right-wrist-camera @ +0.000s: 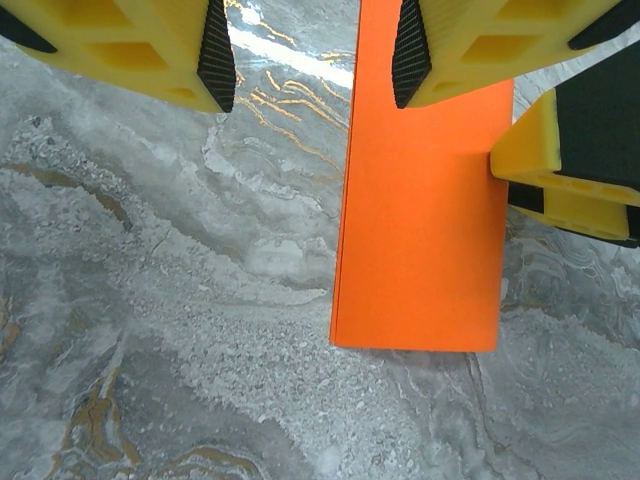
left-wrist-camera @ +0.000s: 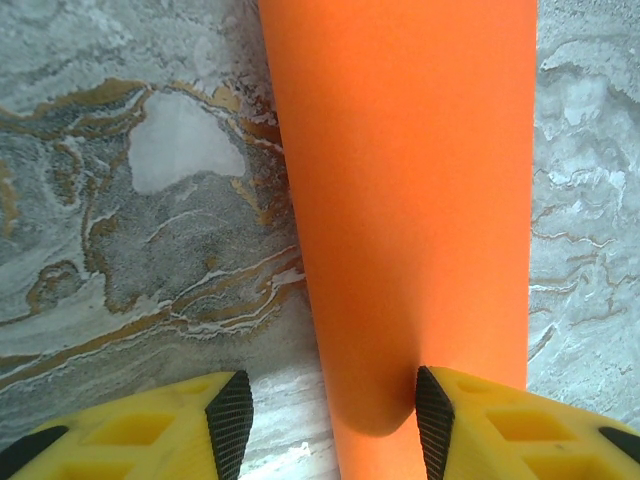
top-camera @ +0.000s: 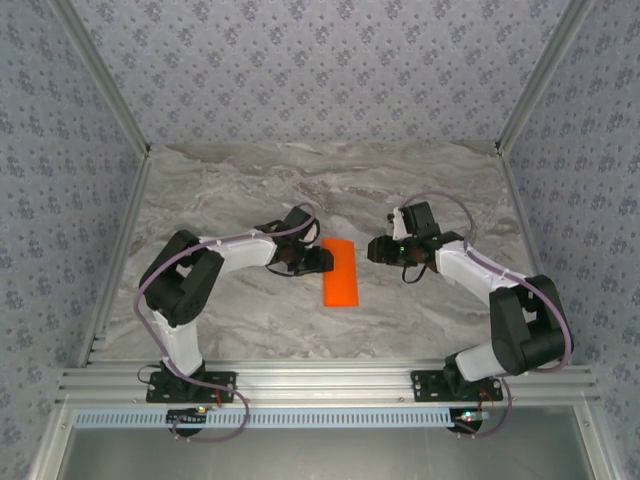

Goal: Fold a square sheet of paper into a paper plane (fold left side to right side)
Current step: First fold in half a square sheet of paper at the center of the table, then hold the square sheet of paper at the center of the table.

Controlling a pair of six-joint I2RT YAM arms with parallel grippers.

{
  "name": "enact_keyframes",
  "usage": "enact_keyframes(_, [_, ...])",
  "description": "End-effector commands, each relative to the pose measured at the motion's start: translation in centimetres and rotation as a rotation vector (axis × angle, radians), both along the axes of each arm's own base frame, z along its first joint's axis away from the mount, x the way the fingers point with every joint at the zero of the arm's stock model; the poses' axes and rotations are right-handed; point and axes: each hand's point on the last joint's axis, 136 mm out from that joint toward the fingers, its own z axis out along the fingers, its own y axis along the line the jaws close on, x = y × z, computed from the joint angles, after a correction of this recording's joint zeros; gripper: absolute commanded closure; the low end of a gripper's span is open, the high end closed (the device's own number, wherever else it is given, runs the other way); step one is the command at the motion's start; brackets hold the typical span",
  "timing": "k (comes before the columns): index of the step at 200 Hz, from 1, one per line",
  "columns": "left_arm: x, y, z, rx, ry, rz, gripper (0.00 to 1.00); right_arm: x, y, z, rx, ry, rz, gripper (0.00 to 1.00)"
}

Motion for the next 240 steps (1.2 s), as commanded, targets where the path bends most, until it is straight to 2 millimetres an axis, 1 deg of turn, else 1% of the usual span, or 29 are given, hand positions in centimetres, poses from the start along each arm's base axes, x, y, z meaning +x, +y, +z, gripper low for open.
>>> enact_keyframes(1, [-0.9,0.3,-2.7,0.068,0.031,-0.028,0.49,-0.5,0.4,0.0,0.021,0.007,0.011,0.52])
enact_keyframes(110, [-1.0,0.4,-3.3,0.104,0.039,-0.047,0.50,-0.7,1.2,-0.3,0.026,0.023,0.036,0.52])
enact_keyframes(168, [-1.0,0.5,-3.4,0.113,0.041,-0.048,0.50,-0.9,2.2,-1.0,0.033,0.049,0.061,0.54])
enact_keyframes(200, [-0.9,0.5,-3.3,0.112,0.038,-0.046,0.49,-1.1,3.2,-1.4,0.041,0.066,0.083,0.57])
enact_keyframes(212, [-0.9,0.5,-3.3,0.112,0.038,-0.045,0.49,-1.1,3.7,-1.5,0.054,0.076,0.093,0.60])
enact_keyframes(220, [-0.9,0.5,-3.3,0.114,0.038,-0.046,0.50,-1.2,4.1,-1.6,0.072,0.083,0.096,0.63])
enact_keyframes(240, [-0.9,0.5,-3.3,0.113,0.039,-0.044,0.50,-1.3,5.3,-1.9,0.130,0.112,0.110,0.76])
